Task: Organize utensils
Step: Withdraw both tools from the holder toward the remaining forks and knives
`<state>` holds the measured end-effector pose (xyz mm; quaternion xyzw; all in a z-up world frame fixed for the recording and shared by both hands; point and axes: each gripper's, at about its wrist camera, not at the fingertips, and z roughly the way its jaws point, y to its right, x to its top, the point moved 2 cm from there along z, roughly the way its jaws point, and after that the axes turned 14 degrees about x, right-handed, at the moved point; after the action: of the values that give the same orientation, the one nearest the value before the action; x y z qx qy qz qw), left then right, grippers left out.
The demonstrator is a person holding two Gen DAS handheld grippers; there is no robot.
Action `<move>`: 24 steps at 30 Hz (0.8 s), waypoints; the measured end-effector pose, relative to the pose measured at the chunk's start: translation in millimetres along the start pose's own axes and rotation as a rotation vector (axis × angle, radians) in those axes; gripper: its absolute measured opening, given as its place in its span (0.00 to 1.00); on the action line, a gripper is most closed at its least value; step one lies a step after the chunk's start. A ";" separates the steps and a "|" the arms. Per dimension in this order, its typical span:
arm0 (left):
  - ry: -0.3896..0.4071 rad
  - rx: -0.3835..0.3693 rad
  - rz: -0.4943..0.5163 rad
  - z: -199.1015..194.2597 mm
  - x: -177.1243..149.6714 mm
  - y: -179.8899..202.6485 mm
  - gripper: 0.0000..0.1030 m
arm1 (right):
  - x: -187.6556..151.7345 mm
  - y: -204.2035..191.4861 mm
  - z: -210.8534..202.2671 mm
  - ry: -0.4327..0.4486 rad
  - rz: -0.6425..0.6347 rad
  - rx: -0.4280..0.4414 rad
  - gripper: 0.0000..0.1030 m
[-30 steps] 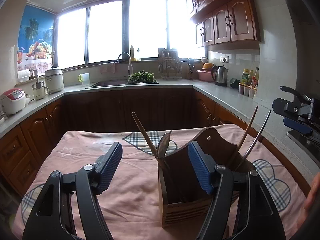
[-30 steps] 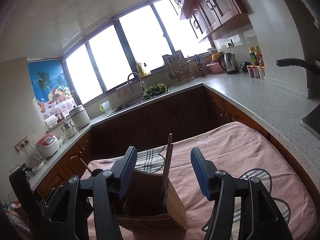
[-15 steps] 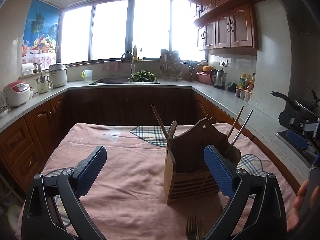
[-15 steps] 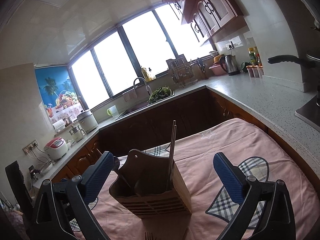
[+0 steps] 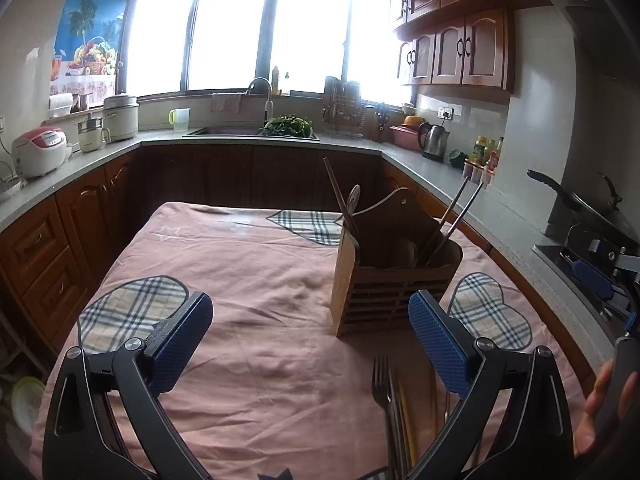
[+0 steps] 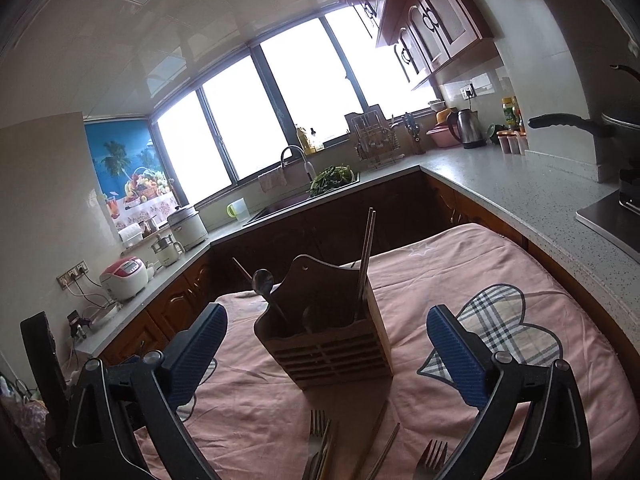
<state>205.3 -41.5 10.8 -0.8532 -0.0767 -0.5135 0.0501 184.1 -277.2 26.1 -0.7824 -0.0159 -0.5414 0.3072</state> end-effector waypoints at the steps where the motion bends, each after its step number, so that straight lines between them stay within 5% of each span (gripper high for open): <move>1: -0.005 0.000 -0.004 -1.9 -3.2 -2.7 0.98 | -3.4 -0.3 -2.3 -0.007 0.007 0.001 0.98; 24: -0.132 0.009 -0.002 -26.9 -81.0 -30.9 0.98 | -92.5 0.4 -45.2 -0.135 0.076 -0.027 0.98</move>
<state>138.9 -22.1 -48.1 -0.8848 -0.0829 -0.4559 0.0483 108.2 -271.6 -43.2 -0.8214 0.0007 -0.4753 0.3152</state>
